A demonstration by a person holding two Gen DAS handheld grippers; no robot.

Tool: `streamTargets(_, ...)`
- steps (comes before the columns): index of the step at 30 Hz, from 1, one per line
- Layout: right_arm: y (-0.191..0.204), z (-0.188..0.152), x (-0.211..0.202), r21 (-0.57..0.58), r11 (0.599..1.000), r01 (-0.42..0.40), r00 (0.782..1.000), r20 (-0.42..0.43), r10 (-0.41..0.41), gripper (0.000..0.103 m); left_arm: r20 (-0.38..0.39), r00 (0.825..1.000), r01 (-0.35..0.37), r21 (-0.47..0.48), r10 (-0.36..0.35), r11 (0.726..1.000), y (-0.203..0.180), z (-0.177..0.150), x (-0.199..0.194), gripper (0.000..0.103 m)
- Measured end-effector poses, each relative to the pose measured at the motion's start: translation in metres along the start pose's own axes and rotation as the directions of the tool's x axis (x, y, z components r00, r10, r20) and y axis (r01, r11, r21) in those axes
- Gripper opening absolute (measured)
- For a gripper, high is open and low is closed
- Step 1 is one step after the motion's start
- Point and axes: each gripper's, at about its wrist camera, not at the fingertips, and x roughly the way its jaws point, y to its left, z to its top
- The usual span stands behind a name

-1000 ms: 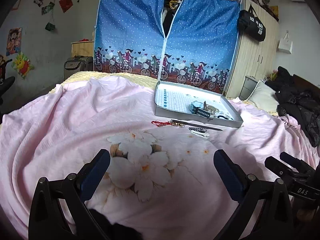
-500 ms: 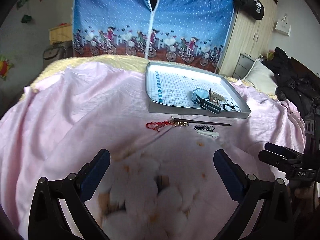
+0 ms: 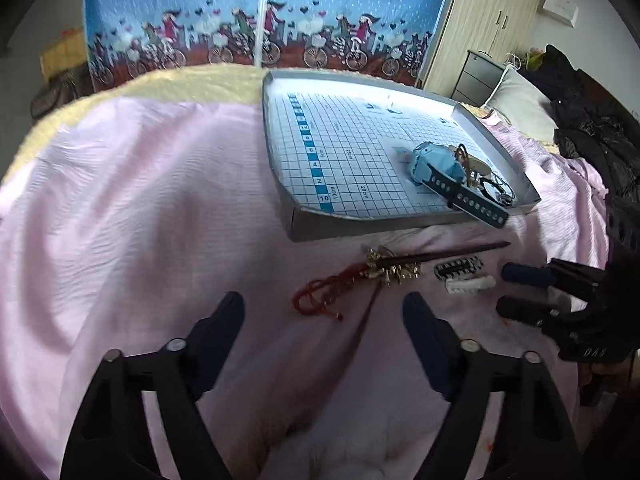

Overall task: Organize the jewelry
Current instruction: 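Grasp the white hair clip with the right tool while the left tool grasps the red tassel keychain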

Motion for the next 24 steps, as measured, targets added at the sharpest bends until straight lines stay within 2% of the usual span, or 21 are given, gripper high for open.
streamTargets(5,-0.005,0.003,0.017,-0.012,1.0,-0.016,0.999,-0.044,0.016,0.046,-0.054,0.998,0.034,0.073,-0.03,0.997,-0.002,0.015,0.018,0.072)
streamTargets(6,-0.004,0.003,0.017,-0.014,1.0,-0.017,0.999,-0.047,0.016,0.044,-0.074,0.997,0.037,0.089,-0.03,0.995,-0.004,0.016,0.023,0.07)
streamTargets(7,-0.004,0.003,0.016,-0.015,1.0,-0.018,0.999,-0.047,0.017,0.041,-0.105,0.994,0.04,0.107,-0.029,0.993,-0.006,0.016,0.03,0.065)
streamTargets(8,-0.004,0.002,0.016,-0.015,1.0,-0.019,0.999,-0.048,0.018,0.034,-0.128,0.991,0.041,0.116,-0.026,0.992,-0.008,0.015,0.036,0.049)
streamTargets(9,-0.004,0.002,0.015,-0.014,1.0,-0.02,0.999,-0.049,0.02,0.027,-0.153,0.988,0.038,0.128,-0.018,0.991,-0.01,0.013,0.04,0.038)
streamTargets(11,-0.002,0.0,0.014,-0.019,1.0,-0.023,0.998,-0.057,0.022,0.023,-0.158,0.988,0.028,0.15,-0.004,0.988,-0.013,0.009,0.042,0.032)
streamTargets(12,-0.001,0.0,0.014,-0.023,0.999,-0.024,0.998,-0.06,0.022,0.022,-0.156,0.988,0.037,0.153,-0.013,0.988,-0.013,0.008,0.041,0.025)
streamTargets(15,0.005,-0.001,0.014,-0.044,0.998,-0.034,0.997,-0.073,0.031,0.018,-0.161,0.986,0.066,0.148,-0.042,0.987,-0.012,0.003,0.039,0.015)
streamTargets(18,0.01,-0.003,0.012,-0.06,0.997,-0.052,0.995,-0.083,0.047,0.017,-0.165,0.984,0.09,0.128,-0.068,0.988,-0.013,0.001,0.036,0.013)
streamTargets(24,0.014,0.0,0.021,-0.066,0.998,-0.02,0.997,-0.069,0.016,0.017,-0.186,0.98,0.081,0.078,-0.065,0.994,-0.008,0.002,0.04,0.014)
